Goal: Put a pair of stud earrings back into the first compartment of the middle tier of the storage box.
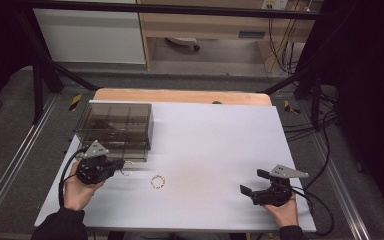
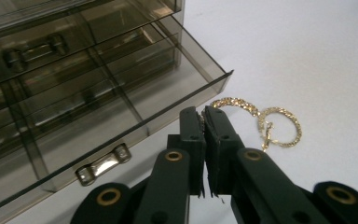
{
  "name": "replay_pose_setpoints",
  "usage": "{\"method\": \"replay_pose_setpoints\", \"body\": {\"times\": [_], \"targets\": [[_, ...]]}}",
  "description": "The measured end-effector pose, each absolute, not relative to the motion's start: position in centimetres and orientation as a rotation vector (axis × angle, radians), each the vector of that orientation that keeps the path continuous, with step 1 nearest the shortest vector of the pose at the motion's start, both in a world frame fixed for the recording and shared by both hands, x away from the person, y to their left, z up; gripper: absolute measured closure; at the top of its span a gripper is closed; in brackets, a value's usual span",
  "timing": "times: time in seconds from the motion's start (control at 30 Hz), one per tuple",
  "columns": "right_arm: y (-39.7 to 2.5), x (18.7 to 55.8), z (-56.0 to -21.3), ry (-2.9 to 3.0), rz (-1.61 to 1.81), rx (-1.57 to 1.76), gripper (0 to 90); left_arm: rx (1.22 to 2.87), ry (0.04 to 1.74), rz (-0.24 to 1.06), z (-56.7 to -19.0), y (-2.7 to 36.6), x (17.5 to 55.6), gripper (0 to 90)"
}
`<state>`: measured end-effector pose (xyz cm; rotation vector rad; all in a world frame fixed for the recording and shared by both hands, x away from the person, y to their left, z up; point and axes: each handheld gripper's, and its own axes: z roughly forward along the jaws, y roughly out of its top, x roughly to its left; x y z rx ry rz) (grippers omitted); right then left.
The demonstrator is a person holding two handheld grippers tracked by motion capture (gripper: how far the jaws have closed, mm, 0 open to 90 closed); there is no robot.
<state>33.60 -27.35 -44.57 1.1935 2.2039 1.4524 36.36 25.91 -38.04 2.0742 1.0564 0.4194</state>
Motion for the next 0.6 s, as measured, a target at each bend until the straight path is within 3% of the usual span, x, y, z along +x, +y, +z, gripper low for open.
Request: {"method": "replay_pose_setpoints", "body": {"times": [0.6], "targets": [[-27.3, 33.6, -44.6, 2.206, 1.451, 1.195, 0.7, 2.038, 1.115, 0.462, -36.8, 28.8, 37.4, 86.2]]}}
